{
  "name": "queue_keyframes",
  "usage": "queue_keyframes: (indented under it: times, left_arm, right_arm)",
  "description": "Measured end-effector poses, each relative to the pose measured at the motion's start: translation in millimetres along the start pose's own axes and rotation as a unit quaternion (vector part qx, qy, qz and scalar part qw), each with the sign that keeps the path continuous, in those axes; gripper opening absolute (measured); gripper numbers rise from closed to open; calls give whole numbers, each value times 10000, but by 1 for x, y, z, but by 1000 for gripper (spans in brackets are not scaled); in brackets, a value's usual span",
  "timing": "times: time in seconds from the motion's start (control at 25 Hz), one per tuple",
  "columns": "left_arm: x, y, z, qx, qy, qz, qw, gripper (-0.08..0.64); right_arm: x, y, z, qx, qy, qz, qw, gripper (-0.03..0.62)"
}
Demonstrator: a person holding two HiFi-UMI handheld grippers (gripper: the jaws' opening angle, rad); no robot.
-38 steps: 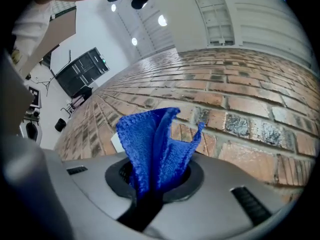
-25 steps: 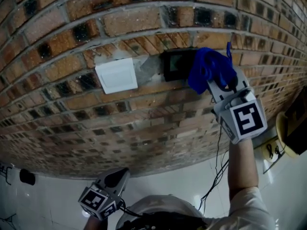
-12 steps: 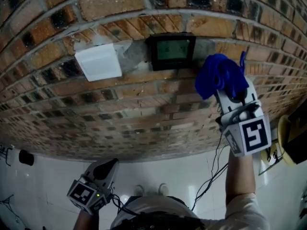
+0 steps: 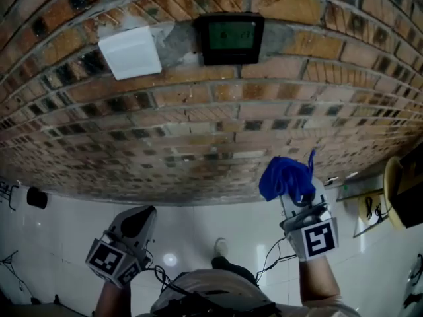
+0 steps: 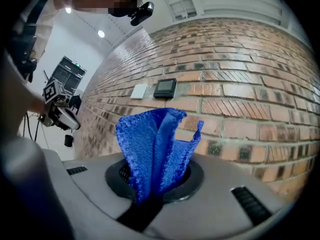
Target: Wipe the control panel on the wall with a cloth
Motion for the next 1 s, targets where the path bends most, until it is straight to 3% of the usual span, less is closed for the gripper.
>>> queue_keyframes:
  times: [0.2,0.4,0.72,1.0]
  left_arm:
    - [-27,11,37,-148,249,-331,9990,3]
    - [-37,23,105,-438,370,-225,9981,5]
    - [-56,62,215,-438,585,-355,9967,4]
    - [-65,78,260,-401,660,-104,9970,4]
  right_arm:
    - [64,11,53,290,-14,-257,9992,89]
    - [137,-8,111,306,143,-406,9986,89]
    - [256,-40,195,397,192,-365,9984,89]
    - [300,-58,227,389,129,-384,9984,87]
Point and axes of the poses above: the fingertips, and each gripper's own axes: z backward along the fingers, x to its left, y out of its underside, the point moved 4 cm from there along z, backward along the fingers, and after that the axes turned 12 degrees about -y, right-handed, at the moved point
